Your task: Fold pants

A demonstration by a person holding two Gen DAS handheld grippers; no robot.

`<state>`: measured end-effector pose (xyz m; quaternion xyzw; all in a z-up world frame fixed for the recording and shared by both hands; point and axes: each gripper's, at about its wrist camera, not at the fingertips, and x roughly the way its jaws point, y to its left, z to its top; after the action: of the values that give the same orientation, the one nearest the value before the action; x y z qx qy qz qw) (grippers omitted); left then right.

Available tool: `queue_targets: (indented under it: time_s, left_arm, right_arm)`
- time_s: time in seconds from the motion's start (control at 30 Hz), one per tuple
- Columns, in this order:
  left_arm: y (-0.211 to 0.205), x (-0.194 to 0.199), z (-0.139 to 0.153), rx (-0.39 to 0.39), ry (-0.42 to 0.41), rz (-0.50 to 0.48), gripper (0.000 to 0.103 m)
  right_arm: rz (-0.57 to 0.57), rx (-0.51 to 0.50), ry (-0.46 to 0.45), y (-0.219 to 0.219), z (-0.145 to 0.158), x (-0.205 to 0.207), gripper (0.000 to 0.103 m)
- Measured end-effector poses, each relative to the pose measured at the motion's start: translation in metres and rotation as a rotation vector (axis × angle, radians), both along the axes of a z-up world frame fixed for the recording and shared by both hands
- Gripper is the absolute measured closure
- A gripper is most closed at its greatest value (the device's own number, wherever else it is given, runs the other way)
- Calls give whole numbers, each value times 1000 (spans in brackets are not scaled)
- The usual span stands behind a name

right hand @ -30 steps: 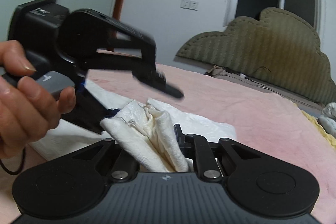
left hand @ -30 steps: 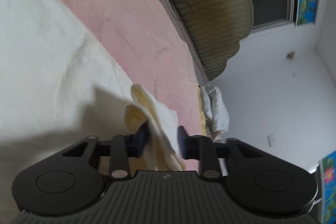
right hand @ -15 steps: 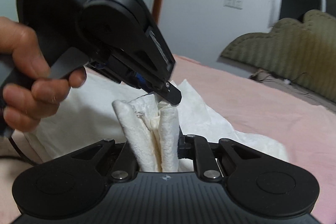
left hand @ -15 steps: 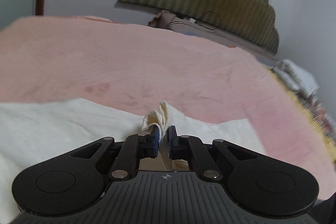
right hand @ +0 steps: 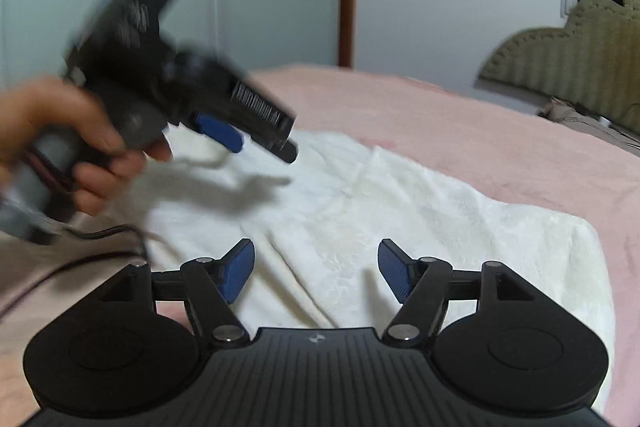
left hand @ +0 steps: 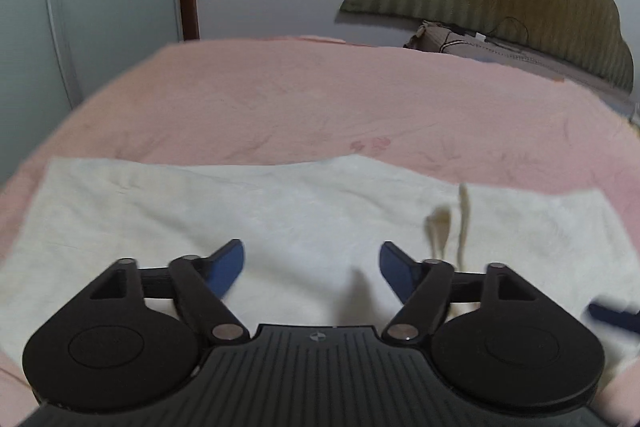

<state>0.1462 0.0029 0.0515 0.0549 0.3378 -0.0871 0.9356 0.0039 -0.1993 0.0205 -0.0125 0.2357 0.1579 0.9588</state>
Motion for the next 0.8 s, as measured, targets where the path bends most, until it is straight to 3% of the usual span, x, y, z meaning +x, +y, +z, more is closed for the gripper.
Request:
queue_targets:
  time_s: [0.03, 0.1, 0.17, 0.2, 0.27, 0.33, 0.43, 0.53, 0.6, 0.67, 0.8]
  left_arm:
    - [3, -10, -2, 37, -13, -27, 12]
    - [7, -24, -13, 123, -13, -73, 10]
    - [11, -33, -27, 204, -9, -96, 9]
    - [15, -38, -29, 210, -23, -95, 9]
    - [24, -44, -26, 168, -20, -86, 11]
    - [24, -47, -18, 92, -12, -74, 11]
    - [15, -53, -12, -1, -18, -116, 7]
    - [-6, -62, -29, 132, -6, -186, 9]
    - [-9, -78, -40, 198, -76, -222, 10]
    - [-3, -86, -43, 190, -77, -245, 11]
    - [18, -85, -35, 82, -7, -238, 12]
  right_arm:
    - [-16, 23, -10, -5, 2, -7, 35]
    - [-65, 43, -13, -14, 2, -8, 35]
    - [-119, 43, 40, -23, -5, 2, 35]
    - [-141, 36, 90, -25, -12, 8, 35]
    - [-136, 14, 164, -19, -23, 14, 34]
    - [-128, -23, 130, -11, -23, 8, 34]
    - [-97, 8, 94, -1, -20, -12, 34]
    - [-99, 22, 68, 4, -17, -16, 34]
    - [-102, 29, 67, 7, -19, -12, 34]
    - [-92, 26, 66, 11, -19, -8, 34]
    - [-73, -50, 38, 24, -18, -13, 34]
